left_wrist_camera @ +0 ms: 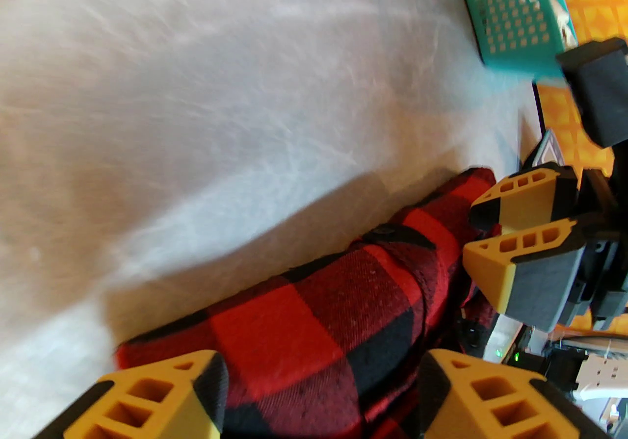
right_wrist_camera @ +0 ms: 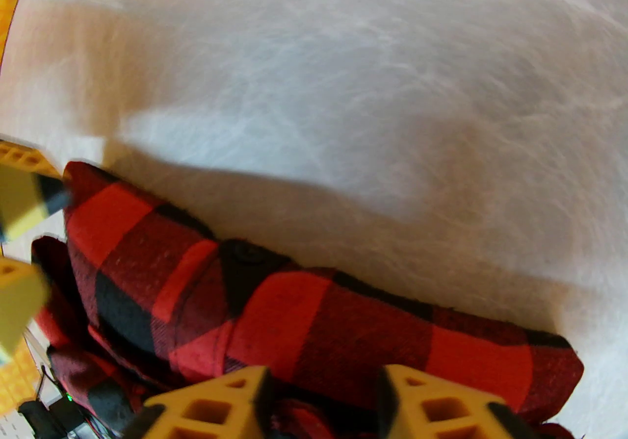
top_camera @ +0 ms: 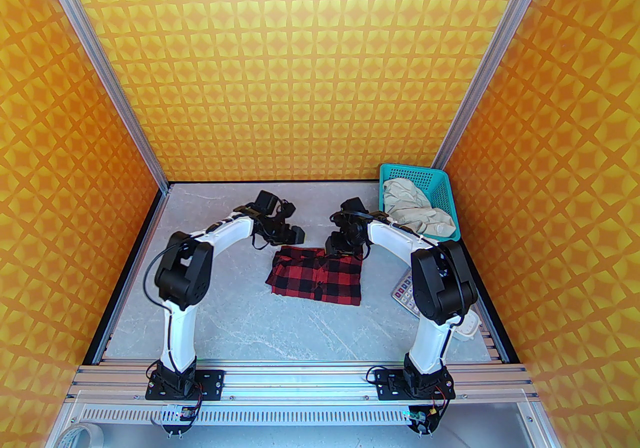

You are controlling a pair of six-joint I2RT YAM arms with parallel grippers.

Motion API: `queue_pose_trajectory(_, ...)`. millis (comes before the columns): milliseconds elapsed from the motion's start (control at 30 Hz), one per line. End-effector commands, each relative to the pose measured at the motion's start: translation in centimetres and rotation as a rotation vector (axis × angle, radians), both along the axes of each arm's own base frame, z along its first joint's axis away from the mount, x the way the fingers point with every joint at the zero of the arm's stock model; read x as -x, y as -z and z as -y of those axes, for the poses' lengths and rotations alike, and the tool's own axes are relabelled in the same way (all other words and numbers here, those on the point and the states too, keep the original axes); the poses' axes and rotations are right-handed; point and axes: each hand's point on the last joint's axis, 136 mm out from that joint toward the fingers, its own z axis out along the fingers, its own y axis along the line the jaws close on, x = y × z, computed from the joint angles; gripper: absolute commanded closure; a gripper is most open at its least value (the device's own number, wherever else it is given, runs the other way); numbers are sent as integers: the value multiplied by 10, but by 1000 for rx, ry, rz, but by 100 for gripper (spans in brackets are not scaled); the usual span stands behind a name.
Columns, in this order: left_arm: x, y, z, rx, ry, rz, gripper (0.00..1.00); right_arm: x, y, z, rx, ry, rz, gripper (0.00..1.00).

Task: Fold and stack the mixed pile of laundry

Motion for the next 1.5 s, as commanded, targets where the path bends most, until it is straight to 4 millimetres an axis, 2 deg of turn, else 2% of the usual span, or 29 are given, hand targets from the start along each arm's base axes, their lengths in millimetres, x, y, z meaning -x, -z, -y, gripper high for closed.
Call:
queue_pose_trajectory(0, 1, -9, 17, 79, 87, 6, 34, -12, -19, -9, -33, -50, 53, 79)
queue_pose_trajectory(67, -1, -7, 20, 88, 93, -1, 37, -14, -24, -11, -36, -74, 78, 88)
queue_pose_trajectory(167, -5, -15, 24, 116, 87, 17, 42, -16, -39, -11, -43, -103, 147, 94)
queue_pose_trajectory(400, -4, -50, 21, 167, 68, 105, 45, -8, -77, -13, -103, -175, 393, 96)
queue_pose_trajectory(533, 0, -67, 13, 191, 50, 145, 45, 0, -82, -19, -156, -231, 494, 97)
queue_pose_trajectory(600, 9, -60, 7, 177, 46, 123, 44, 0, -86, -21, -177, -245, 574, 97)
queue_pose_trajectory(633, 11, -58, 5, 174, 46, 119, 43, -2, -86, -19, -175, -227, 607, 94)
queue_pose_trajectory(700, 15, -50, 2, 157, 43, 95, 41, -10, -82, -11, -145, -175, 629, 74)
queue_pose_trajectory(767, 20, -45, -2, 135, 32, 84, 41, -17, -66, -1, -70, -133, 567, 58)
queue_pose_trajectory(800, 22, -44, -7, 119, 18, 83, 41, -20, -57, 6, -13, -113, 522, 54)
queue_pose_trajectory(900, 31, -47, -29, 62, -36, 99, 41, -20, -33, 30, 142, -74, 409, 50)
queue_pose_trajectory(967, 41, -47, -46, 9, -64, 106, 36, -17, -31, 40, 197, -57, 384, 49)
queue_pose_trajectory(1100, 71, -32, -74, -109, -91, 49, 31, -7, -56, 47, 190, 19, 343, 46)
queue_pose_trajectory(1200, 95, -17, -86, -129, -96, 3, 20, 11, -74, 43, 126, 55, 293, 44)
queue_pose_trajectory(1267, 106, -11, -91, -126, -109, -7, 12, 28, -79, 39, 51, 79, 278, 43)
queue_pose_trajectory(1333, 111, -8, -88, -88, -107, -10, 8, 48, -75, 33, -23, 93, 249, 43)
queue_pose_trajectory(1400, 110, -4, -80, -34, -101, -7, 3, 66, -59, 30, -75, 98, 197, 43)
queue_pose_trajectory(1467, 104, 4, -71, 6, -99, -25, 2, 78, -36, 32, -72, 110, 149, 43)
